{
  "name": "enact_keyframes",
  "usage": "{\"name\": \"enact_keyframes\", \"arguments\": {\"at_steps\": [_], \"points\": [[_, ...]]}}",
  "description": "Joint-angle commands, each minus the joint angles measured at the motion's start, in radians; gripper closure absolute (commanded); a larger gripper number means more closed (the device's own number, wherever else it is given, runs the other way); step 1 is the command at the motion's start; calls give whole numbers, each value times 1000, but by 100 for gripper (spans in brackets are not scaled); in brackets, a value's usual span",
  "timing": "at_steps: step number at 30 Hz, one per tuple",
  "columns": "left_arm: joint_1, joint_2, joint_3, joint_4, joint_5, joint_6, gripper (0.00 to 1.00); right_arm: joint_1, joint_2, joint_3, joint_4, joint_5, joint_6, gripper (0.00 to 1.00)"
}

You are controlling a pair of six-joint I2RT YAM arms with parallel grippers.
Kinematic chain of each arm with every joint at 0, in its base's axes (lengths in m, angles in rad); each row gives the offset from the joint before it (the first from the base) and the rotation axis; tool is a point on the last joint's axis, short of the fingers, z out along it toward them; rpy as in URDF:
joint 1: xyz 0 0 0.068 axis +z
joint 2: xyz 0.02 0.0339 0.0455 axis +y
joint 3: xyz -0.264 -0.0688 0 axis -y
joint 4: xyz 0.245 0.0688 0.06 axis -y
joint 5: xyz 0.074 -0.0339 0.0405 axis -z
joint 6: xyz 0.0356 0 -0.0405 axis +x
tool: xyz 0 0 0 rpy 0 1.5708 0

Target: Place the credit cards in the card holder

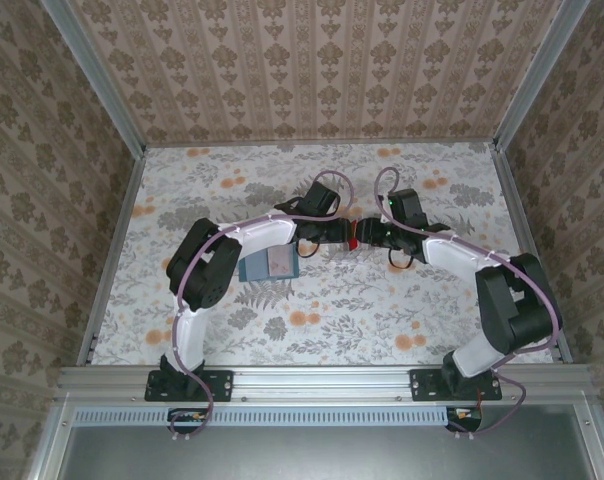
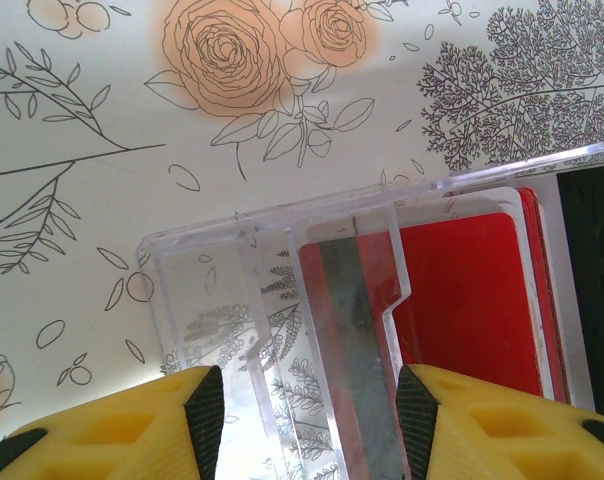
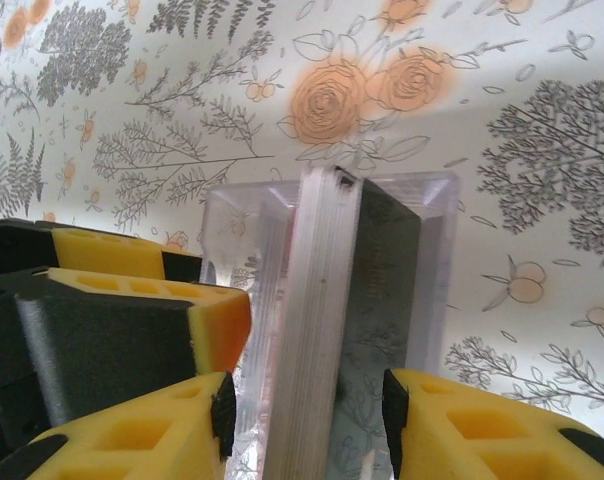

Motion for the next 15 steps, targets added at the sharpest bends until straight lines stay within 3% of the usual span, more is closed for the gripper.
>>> {"name": "enact_keyframes", "arguments": {"at_steps": [1,9,15], "points": [[-16,4,-6,10,28,-11,48,45,21,37,-61,70,-58,53],[-21,2,-10,17,28,-17,48,79,46,76,-143,219,-85,50],[-23,1,-8,18,28,-17,48,86,68,90,-160,229,-85,48]]}}
